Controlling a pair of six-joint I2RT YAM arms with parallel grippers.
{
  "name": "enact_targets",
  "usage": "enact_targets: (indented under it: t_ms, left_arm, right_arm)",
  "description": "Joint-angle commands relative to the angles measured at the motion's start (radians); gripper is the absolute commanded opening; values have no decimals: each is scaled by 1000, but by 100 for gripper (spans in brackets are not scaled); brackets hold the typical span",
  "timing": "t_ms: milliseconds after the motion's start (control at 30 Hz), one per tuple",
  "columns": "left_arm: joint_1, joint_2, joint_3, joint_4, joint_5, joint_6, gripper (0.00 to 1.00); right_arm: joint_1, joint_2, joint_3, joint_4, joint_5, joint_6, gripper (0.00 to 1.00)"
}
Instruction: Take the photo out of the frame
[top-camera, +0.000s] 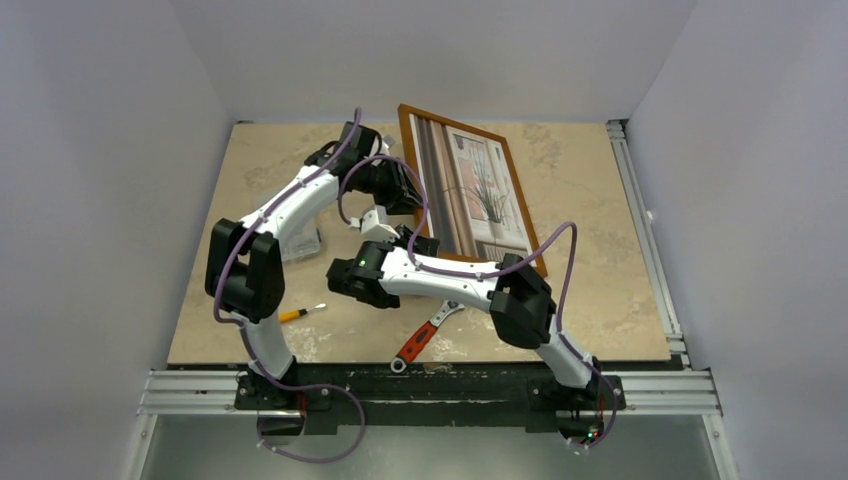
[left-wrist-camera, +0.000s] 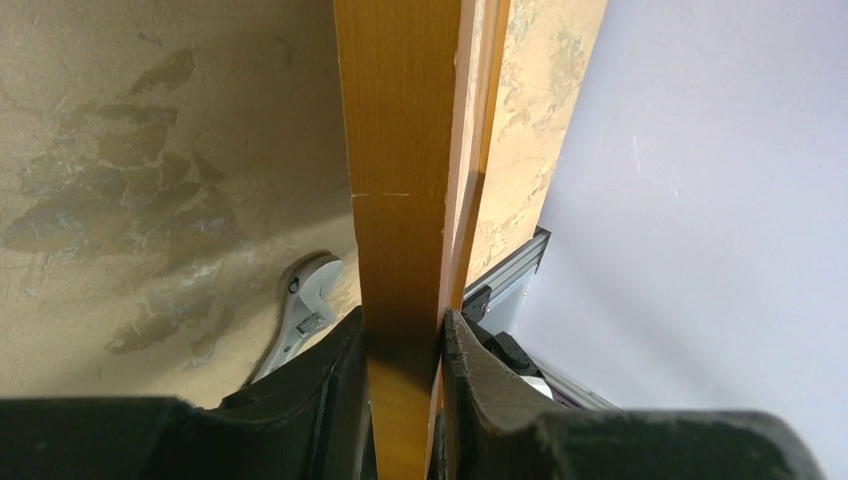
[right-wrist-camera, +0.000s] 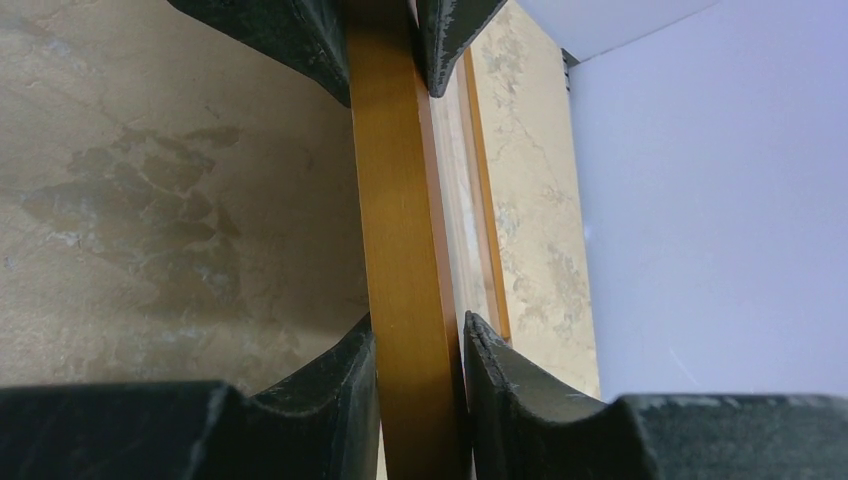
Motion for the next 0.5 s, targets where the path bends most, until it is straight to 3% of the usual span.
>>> enact_targets:
  t_ms: [0, 33, 67, 233, 467]
  left_arm:
    - [27, -85, 0, 8, 67, 6, 0]
    - [37, -87, -1, 15, 78, 6, 0]
    - [48, -96, -5, 25, 80, 7, 8]
    - [117, -177, -11, 34, 60, 12, 57]
    - [202, -326, 48, -81, -39, 49, 67]
  right_arm:
    - [-36, -17, 47, -55, 85, -5, 0]
    - [-37, -18, 54, -56, 87, -11, 0]
    - [-37, -19, 61, -56, 87, -16, 0]
    - [-35, -30, 92, -68, 114, -32, 0]
    - [-35, -58, 119, 45, 134, -171, 0]
